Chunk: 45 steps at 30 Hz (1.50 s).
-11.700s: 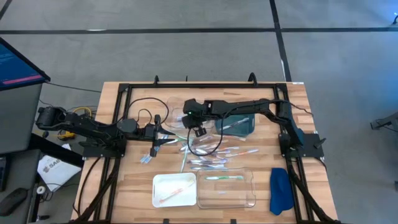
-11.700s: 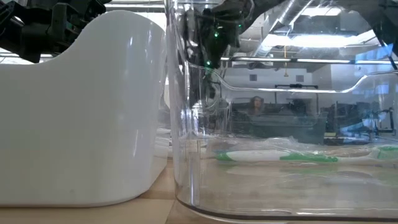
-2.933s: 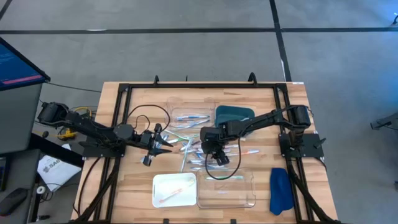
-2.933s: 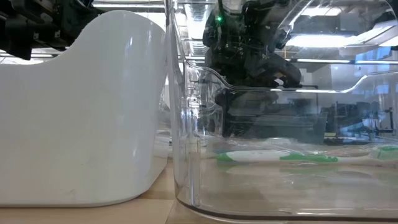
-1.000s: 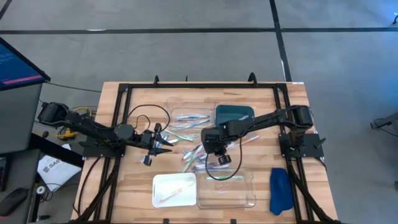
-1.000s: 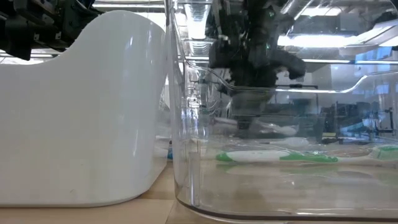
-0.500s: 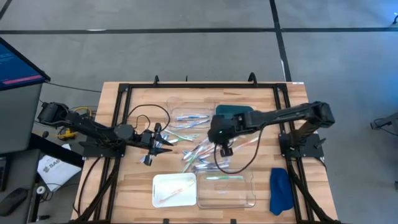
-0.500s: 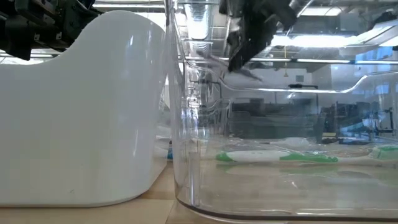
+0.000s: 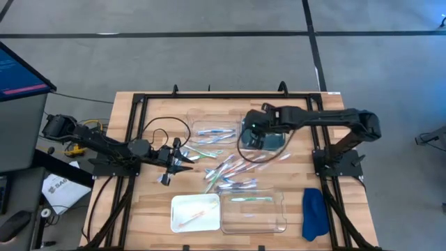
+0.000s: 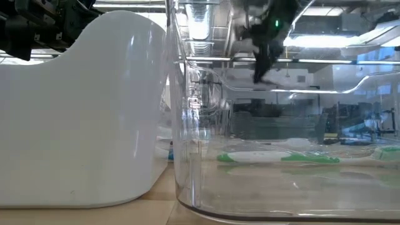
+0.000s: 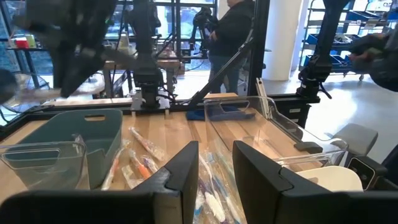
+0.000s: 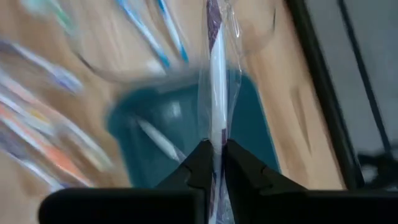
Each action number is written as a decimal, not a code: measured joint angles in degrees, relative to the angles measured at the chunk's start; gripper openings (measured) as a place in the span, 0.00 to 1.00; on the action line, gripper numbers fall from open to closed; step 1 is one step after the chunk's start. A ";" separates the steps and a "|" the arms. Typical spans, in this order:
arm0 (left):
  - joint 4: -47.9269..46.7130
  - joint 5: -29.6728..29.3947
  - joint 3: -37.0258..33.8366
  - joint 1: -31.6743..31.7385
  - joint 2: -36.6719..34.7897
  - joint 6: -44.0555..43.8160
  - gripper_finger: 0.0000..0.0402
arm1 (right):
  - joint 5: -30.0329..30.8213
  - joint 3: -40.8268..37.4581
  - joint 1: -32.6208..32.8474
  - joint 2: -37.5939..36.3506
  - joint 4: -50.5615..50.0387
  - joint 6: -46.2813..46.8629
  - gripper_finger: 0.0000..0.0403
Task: Pick & Place Toothbrushes
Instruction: Put the purple toothbrush into the green bin
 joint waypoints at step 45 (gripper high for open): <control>-0.17 -0.02 0.00 0.00 0.00 0.63 0.23 | -3.06 -9.20 -6.81 4.75 6.32 8.23 0.07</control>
